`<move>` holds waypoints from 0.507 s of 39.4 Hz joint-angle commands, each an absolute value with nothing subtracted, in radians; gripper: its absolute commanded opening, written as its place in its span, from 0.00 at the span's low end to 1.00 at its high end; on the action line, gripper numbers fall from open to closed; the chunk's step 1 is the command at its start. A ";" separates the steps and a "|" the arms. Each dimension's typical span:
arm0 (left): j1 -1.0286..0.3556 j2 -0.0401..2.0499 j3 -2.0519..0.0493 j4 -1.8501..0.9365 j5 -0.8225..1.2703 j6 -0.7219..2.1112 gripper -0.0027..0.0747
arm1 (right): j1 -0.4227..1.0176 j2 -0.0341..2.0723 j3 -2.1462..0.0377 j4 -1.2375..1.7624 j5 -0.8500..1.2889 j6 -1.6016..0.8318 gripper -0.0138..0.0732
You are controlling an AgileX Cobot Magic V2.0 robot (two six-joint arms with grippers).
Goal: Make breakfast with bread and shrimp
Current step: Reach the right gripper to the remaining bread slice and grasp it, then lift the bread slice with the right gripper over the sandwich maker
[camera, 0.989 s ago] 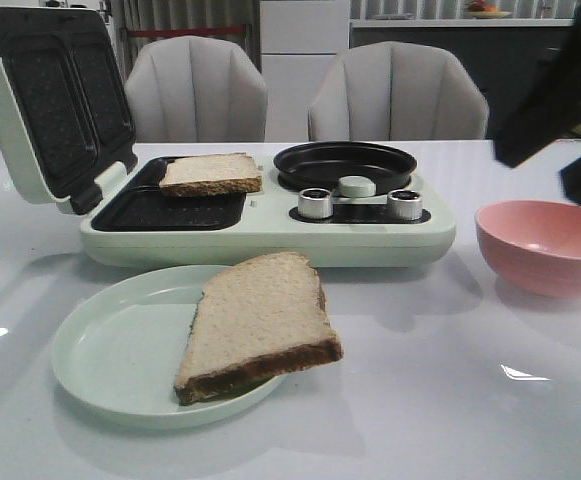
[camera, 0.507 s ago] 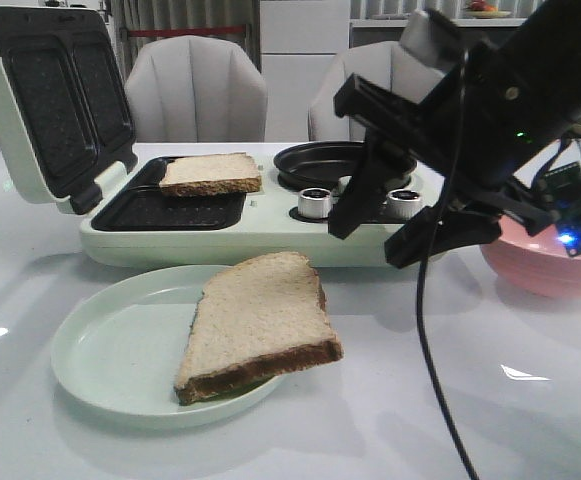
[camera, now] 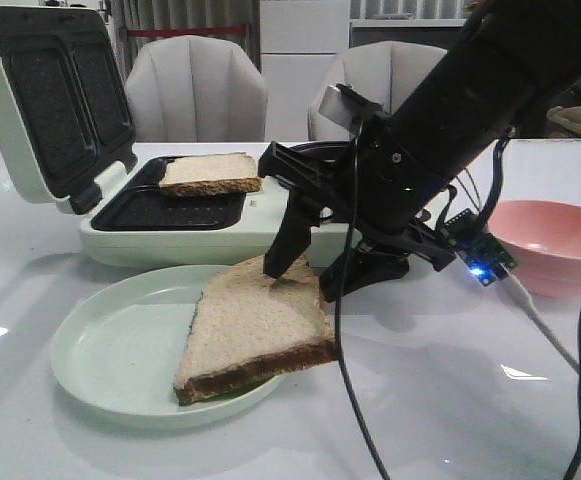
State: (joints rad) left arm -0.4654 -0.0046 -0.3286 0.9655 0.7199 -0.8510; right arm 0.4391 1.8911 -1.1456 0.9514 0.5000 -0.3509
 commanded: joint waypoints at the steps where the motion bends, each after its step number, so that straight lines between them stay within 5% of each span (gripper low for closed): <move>1: -0.472 0.000 -0.351 1.000 0.669 -0.854 0.82 | 0.440 1.853 -1.192 0.983 0.510 -0.363 0.61; 10: -0.472 0.000 -0.351 1.000 0.669 -0.854 0.82 | 0.440 1.848 -1.197 0.997 0.529 -0.363 0.32; 20: -0.472 0.000 -0.351 1.000 0.669 -0.854 0.82 | 0.440 1.846 -1.197 1.002 0.560 -0.363 0.31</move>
State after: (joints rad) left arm -0.4654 -0.0046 -0.3286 0.9655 0.7199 -0.8510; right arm 0.4409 1.8994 -1.1685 0.9666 0.5412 -0.3509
